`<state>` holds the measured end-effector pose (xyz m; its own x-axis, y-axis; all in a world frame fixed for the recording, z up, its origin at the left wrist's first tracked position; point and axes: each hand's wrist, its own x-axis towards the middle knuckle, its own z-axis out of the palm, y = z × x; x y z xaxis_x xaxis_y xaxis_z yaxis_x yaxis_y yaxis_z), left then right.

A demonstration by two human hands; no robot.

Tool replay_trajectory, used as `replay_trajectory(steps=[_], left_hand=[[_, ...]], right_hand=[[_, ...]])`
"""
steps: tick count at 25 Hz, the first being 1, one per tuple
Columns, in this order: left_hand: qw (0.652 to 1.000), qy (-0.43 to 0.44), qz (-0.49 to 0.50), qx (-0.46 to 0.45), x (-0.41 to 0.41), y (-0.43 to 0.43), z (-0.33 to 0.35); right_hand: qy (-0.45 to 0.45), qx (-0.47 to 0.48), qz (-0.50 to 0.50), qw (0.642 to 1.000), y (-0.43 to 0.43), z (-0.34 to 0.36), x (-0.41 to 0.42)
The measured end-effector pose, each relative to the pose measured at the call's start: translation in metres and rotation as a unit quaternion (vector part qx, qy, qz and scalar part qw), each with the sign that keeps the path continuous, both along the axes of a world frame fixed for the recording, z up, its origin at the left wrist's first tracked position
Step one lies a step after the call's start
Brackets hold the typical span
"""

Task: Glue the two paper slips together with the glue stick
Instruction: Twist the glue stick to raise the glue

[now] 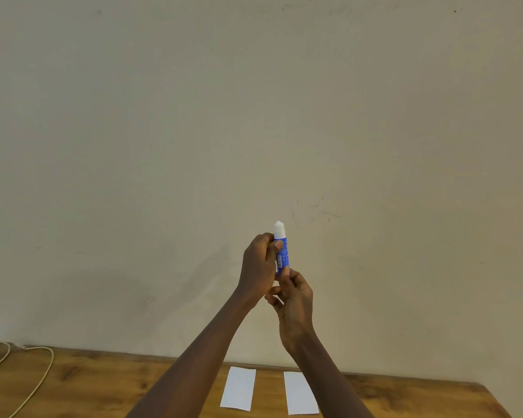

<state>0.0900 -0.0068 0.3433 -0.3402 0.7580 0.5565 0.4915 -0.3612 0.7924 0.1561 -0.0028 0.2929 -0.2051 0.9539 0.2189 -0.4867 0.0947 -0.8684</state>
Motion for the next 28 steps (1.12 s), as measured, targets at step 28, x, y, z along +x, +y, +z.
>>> replay_trajectory(steps=[28], left_hand=[[1.0,0.015,0.004,0.011,0.0036,-0.0018,0.0079]], right_hand=[[0.02,-0.009,-0.012,1.0,-0.0031,0.0052,0.0057]])
